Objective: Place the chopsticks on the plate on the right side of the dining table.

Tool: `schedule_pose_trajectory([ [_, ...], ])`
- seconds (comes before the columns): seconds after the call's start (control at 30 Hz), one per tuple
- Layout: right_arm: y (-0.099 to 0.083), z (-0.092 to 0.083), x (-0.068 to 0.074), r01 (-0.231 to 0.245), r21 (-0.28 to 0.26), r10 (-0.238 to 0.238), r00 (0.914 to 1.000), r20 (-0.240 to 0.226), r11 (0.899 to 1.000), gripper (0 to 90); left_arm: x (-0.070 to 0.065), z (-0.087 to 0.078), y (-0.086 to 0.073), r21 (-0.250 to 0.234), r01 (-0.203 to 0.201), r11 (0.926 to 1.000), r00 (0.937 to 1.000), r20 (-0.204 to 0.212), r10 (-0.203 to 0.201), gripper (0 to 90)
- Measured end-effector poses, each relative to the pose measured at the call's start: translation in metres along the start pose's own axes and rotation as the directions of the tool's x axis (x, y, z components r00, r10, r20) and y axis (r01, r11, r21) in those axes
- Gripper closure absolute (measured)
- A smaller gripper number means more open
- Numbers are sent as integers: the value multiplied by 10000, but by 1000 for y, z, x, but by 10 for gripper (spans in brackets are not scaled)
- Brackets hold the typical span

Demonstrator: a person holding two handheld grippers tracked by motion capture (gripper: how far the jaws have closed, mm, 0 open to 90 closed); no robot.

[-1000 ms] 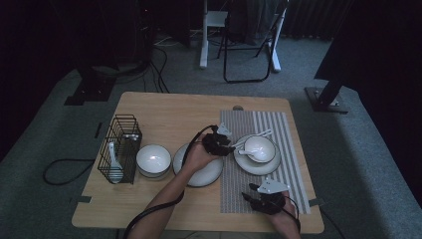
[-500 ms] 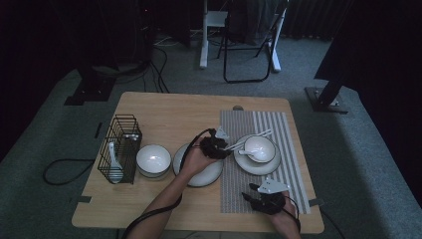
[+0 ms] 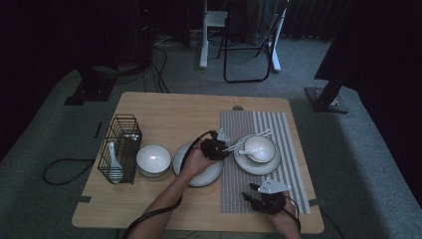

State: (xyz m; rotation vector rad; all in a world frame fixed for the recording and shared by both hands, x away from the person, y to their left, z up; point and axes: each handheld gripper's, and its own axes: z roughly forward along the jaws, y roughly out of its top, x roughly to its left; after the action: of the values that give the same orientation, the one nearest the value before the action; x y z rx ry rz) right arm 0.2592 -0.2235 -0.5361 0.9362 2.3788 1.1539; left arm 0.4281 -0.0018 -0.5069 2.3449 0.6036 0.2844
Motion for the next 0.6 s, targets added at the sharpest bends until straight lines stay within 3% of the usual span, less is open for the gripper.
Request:
schedule_pose_trajectory([
  [0.3, 0, 0, 0, 12, -2, -12, 10000, 7, 10000, 523, 3, 2, 1, 234, -492, 9985, 9988, 40, 491, 813],
  [0.6, 0, 0, 0, 16, 0, -16, 10000, 7, 10000, 523, 9, 6, 4, 201, -922, 9955, 9956, 206, 918, 815],
])
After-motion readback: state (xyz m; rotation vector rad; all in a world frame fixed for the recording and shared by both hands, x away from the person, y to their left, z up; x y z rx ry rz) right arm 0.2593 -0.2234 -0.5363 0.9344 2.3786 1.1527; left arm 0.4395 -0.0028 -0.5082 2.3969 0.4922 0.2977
